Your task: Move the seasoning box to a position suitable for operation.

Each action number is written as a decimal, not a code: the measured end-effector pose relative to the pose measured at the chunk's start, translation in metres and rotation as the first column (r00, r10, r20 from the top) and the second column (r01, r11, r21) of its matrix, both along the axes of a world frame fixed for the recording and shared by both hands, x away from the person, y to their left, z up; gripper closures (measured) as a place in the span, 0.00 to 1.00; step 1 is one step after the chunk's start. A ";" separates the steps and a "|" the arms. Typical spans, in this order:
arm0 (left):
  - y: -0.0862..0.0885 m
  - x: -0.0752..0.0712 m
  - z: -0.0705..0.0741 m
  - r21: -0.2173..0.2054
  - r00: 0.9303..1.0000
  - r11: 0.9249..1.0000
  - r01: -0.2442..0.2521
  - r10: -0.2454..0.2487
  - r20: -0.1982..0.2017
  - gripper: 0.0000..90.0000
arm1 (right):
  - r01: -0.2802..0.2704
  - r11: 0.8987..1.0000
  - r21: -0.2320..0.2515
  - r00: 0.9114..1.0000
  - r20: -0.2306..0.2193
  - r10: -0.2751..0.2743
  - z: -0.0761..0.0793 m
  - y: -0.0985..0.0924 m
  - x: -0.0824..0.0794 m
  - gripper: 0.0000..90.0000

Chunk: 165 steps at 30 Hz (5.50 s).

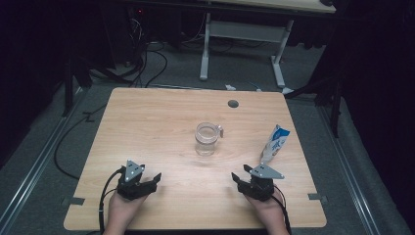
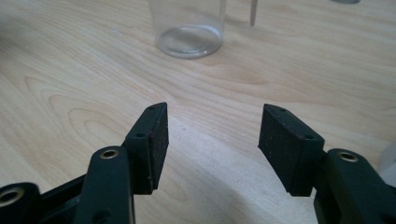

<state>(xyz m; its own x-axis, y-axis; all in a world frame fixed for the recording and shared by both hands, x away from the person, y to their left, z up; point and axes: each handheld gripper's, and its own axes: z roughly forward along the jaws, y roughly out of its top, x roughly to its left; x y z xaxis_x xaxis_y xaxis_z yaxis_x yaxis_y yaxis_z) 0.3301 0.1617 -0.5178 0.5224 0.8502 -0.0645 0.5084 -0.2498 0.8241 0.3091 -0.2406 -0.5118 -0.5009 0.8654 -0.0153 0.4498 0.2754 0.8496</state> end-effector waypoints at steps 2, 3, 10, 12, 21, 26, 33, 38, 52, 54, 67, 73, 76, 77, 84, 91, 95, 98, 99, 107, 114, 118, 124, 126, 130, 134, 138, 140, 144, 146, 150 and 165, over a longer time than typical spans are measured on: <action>0.000 -0.001 0.000 -0.019 1.000 1.000 -0.004 0.004 0.007 0.36 | 0.008 1.000 -0.004 1.000 0.003 -0.008 -0.001 0.000 -0.001 0.49; 0.000 -0.001 0.000 -0.034 1.000 0.999 -0.003 0.003 0.002 0.36 | 0.012 1.000 -0.006 1.000 0.000 -0.012 -0.002 0.000 -0.001 0.51; 0.002 -0.002 -0.001 -0.092 1.000 0.996 0.002 -0.003 -0.009 0.45 | 0.004 1.000 0.019 1.000 -0.024 -0.003 -0.003 0.000 0.000 0.53; 0.001 -0.002 -0.001 -0.084 1.000 0.996 -0.004 0.003 -0.008 0.47 | 0.008 1.000 0.026 1.000 -0.025 -0.007 -0.003 0.000 0.000 0.53; -0.009 0.003 -0.003 -0.073 1.000 0.997 -0.021 0.021 0.002 0.57 | 0.032 0.999 0.007 0.999 -0.022 -0.032 -0.006 0.009 0.004 0.54; -0.009 0.001 -0.003 -0.072 1.000 0.997 -0.016 0.016 0.009 0.61 | 0.050 0.999 0.016 0.999 -0.011 -0.050 -0.007 0.017 0.014 0.59; 0.000 0.000 -0.005 -0.093 0.999 0.995 -0.038 0.040 0.019 0.61 | 0.056 0.994 0.092 0.998 0.029 -0.059 0.020 0.039 0.052 0.88; 0.009 -0.001 -0.005 -0.089 0.998 0.995 -0.050 0.054 0.039 0.68 | 0.077 0.991 0.109 0.994 0.069 -0.085 0.051 0.054 0.086 1.00; 0.015 -0.003 -0.007 -0.095 0.996 0.994 -0.055 0.061 0.058 0.63 | 0.108 0.990 0.093 0.992 0.062 -0.114 0.079 0.075 0.142 1.00; 0.015 -0.004 -0.007 -0.097 0.996 0.994 -0.051 0.057 0.065 0.64 | 0.111 0.989 0.095 0.992 0.057 -0.117 0.080 0.076 0.143 1.00; 0.016 -0.003 -0.006 -0.115 0.996 0.991 -0.064 0.071 0.057 0.63 | 0.113 0.989 0.094 0.993 0.006 -0.114 0.070 0.074 0.153 1.00; 0.016 -0.004 -0.006 -0.114 0.997 0.992 -0.051 0.058 0.059 0.62 | 0.121 0.988 0.097 0.993 -0.008 -0.121 0.071 0.072 0.154 1.00; 0.017 -0.006 -0.005 -0.115 0.996 0.992 -0.049 0.056 0.066 0.62 | 0.121 0.989 0.081 0.993 -0.012 -0.121 0.071 0.074 0.153 1.00; 0.017 -0.006 -0.004 -0.115 0.996 0.992 -0.051 0.059 0.067 0.62 | 0.118 0.990 0.075 0.993 -0.016 -0.118 0.070 0.075 0.154 1.00; 0.019 -0.005 -0.006 -0.116 0.996 0.991 -0.060 0.068 0.062 0.62 | 0.107 0.992 0.067 0.994 -0.035 -0.105 0.064 0.080 0.157 1.00; 0.020 -0.006 -0.005 -0.121 0.995 0.991 -0.063 0.072 0.070 0.62 | 0.132 0.990 0.050 0.990 -0.048 -0.130 0.059 0.081 0.164 1.00; 0.021 -0.006 -0.005 -0.120 0.995 0.991 -0.061 0.070 0.071 0.62 | 0.129 0.990 0.052 0.990 -0.062 -0.126 0.057 0.079 0.165 1.00; 0.020 -0.006 -0.005 -0.121 0.995 0.991 -0.060 0.069 0.070 0.62 | 0.114 0.992 0.045 0.992 -0.061 -0.111 0.057 0.081 0.162 1.00; 0.021 -0.006 -0.005 -0.123 0.995 0.991 -0.060 0.069 0.070 0.62 | 0.109 0.993 0.043 0.993 -0.061 -0.106 0.056 0.081 0.161 1.00; 0.019 -0.006 -0.005 -0.122 0.996 0.991 -0.053 0.061 0.068 0.63 | 0.058 0.998 0.032 0.998 -0.041 -0.056 0.052 0.088 0.139 1.00; 0.011 -0.007 -0.005 -0.114 0.997 0.993 -0.033 0.041 0.067 0.63 | 0.026 0.999 0.025 1.000 -0.015 -0.026 0.046 0.090 0.108 1.00; 0.006 -0.008 -0.005 -0.114 0.997 0.993 -0.020 0.028 0.069 0.64 | -0.001 0.999 0.034 1.000 -0.004 0.001 0.041 0.092 0.090 1.00; -0.003 -0.008 -0.006 -0.126 0.998 0.992 0.006 0.002 0.066 0.65 | -0.055 0.997 0.057 0.998 0.027 0.054 0.042 0.096 0.060 1.00; -0.005 -0.008 -0.006 -0.126 0.998 0.992 0.013 -0.004 0.070 0.66 | -0.057 0.996 0.064 0.998 0.037 0.055 0.044 0.095 0.057 1.00; -0.014 -0.004 -0.005 -0.134 0.997 0.991 0.021 -0.011 0.078 0.71 | -0.058 0.997 0.055 0.994 0.094 0.052 0.054 0.078 0.039 0.99; -0.032 0.017 -0.002 -0.143 0.997 0.989 0.022 -0.011 0.081 0.89 | -0.055 0.998 0.042 0.996 0.073 0.052 0.037 0.055 0.019 0.99; -0.048 0.043 -0.002 -0.117 0.997 0.993 0.012 -0.003 0.081 1.00 | -0.039 0.999 0.033 0.998 0.049 0.037 0.016 0.039 0.007 0.99; -0.054 0.053 0.000 -0.119 0.996 0.993 0.016 -0.006 0.091 1.00 | -0.023 0.997 0.073 0.999 0.044 0.020 0.008 0.030 0.002 0.99; -0.062 0.059 0.003 -0.142 0.994 0.990 0.020 -0.004 0.111 1.00 | -0.022 0.999 0.048 1.000 0.004 0.021 -0.007 0.022 -0.001 0.97; -0.065 0.056 0.003 -0.145 0.994 0.989 0.030 -0.015 0.105 1.00 | -0.021 0.998 0.057 1.000 -0.010 0.021 -0.010 0.020 -0.001 0.97; -0.068 0.048 0.005 -0.146 0.992 0.988 0.058 -0.041 0.121 1.00 | -0.043 0.997 0.057 0.999 -0.004 0.043 -0.009 0.023 -0.003 0.97; -0.075 0.007 0.006 -0.184 0.987 0.976 0.114 -0.089 0.137 1.00 | -0.073 0.996 0.042 0.997 0.037 0.072 -0.001 0.032 -0.012 0.97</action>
